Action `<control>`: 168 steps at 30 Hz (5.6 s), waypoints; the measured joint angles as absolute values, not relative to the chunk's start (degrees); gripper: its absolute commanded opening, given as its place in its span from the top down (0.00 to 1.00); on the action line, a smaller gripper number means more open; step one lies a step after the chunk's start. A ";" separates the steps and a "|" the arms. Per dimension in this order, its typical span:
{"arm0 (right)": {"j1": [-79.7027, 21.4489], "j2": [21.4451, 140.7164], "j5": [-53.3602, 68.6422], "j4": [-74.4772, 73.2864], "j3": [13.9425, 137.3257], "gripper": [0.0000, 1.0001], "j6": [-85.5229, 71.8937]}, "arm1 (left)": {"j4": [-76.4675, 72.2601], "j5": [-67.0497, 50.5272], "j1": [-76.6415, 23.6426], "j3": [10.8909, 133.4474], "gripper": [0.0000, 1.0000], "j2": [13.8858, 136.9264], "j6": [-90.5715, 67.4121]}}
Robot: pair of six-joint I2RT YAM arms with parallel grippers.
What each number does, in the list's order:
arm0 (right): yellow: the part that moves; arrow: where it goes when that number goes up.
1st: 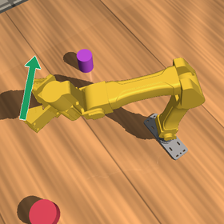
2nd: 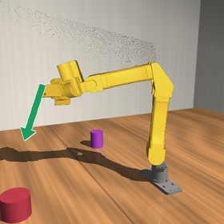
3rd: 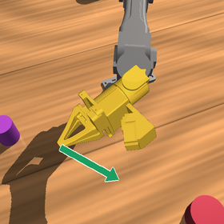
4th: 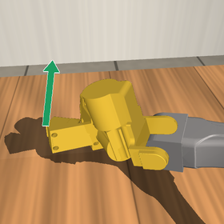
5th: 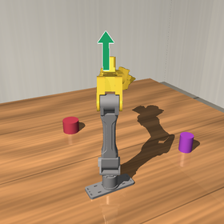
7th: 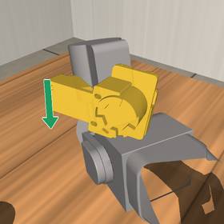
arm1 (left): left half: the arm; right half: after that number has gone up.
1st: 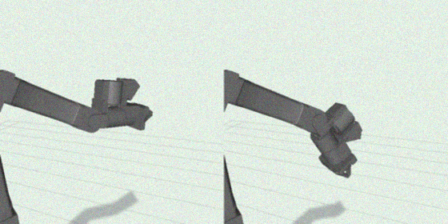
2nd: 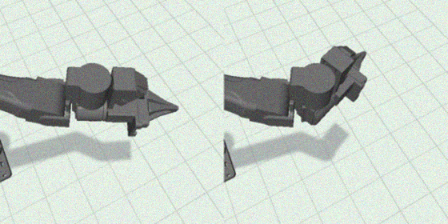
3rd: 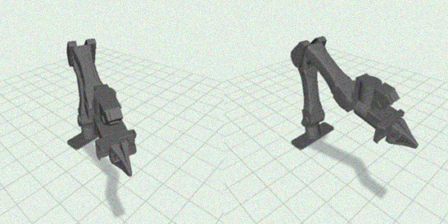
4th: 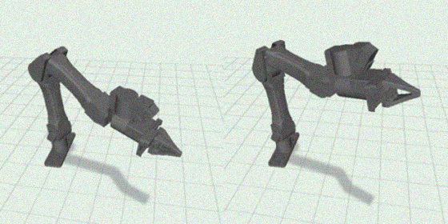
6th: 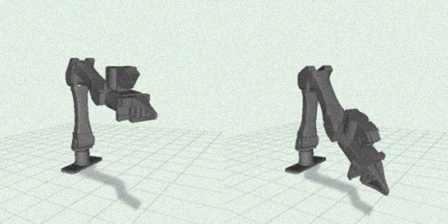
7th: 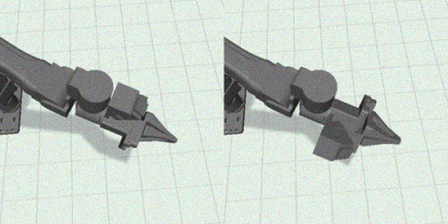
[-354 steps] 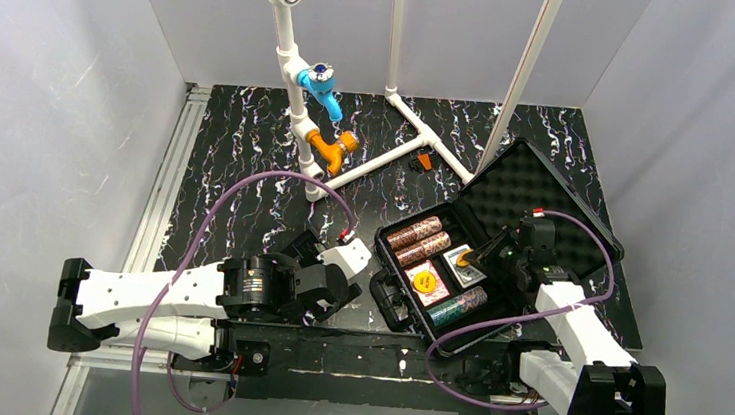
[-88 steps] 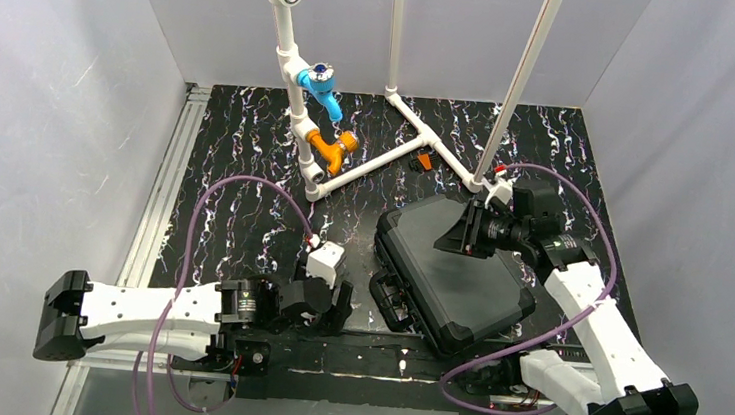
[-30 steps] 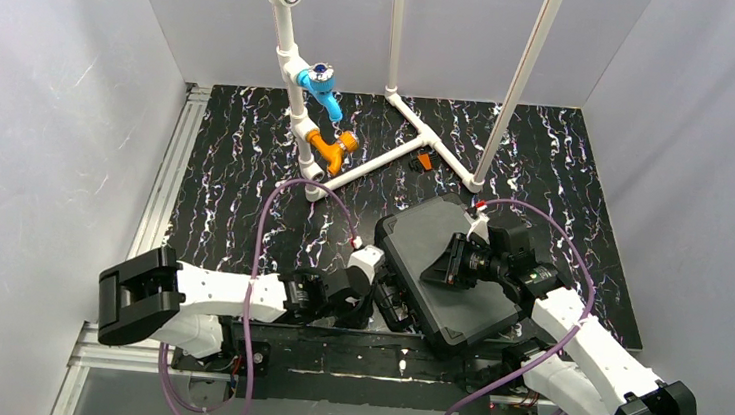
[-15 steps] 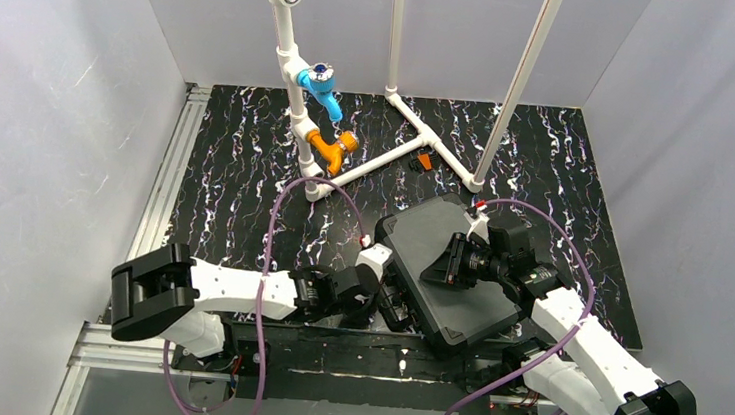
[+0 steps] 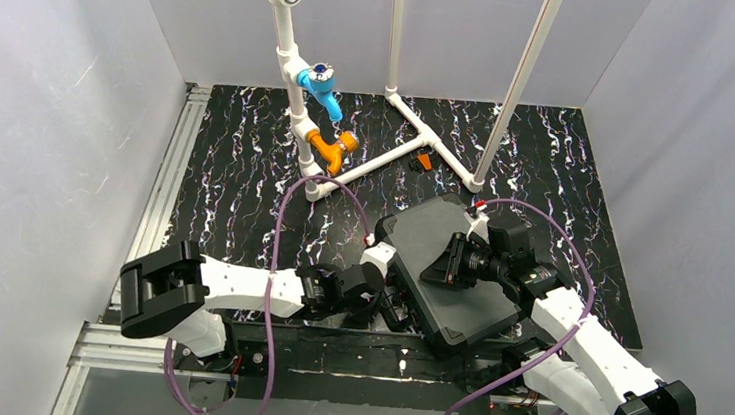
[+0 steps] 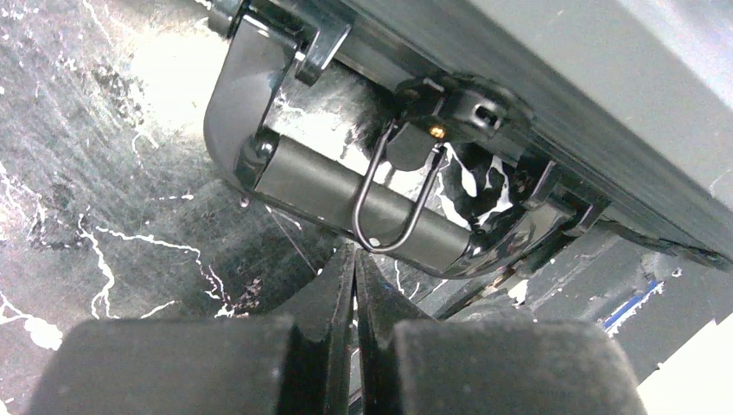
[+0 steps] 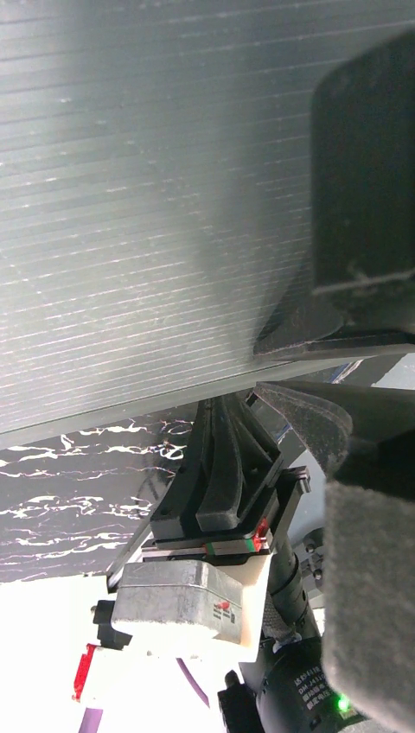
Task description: Pack up texas hold em set
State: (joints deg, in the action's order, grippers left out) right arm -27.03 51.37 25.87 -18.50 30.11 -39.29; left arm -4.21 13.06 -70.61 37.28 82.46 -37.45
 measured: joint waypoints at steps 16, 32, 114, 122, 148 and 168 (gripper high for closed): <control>-27.03 51.42 25.85 -18.44 30.11 0.76 -39.29 | -4.23 13.08 -70.57 40.03 1.00 84.23 -36.45; -27.03 51.46 25.85 -18.44 30.11 0.76 -39.27 | -5.63 12.80 -70.22 42.33 1.00 86.52 -35.55; -27.09 52.84 25.67 -13.67 29.08 0.77 -39.53 | -7.68 6.46 -68.03 47.20 1.00 79.99 -30.87; -27.09 52.14 25.12 -14.57 29.08 0.77 -39.53 | -8.43 7.99 -68.03 42.50 1.00 75.96 -32.93; -27.07 52.58 25.30 -14.26 29.08 0.77 -39.72 | -7.38 7.73 -68.03 41.41 1.00 86.13 -35.22; -27.07 52.58 25.30 -14.11 29.04 0.77 -39.79 | -8.99 5.34 -68.16 42.81 1.00 87.88 -35.92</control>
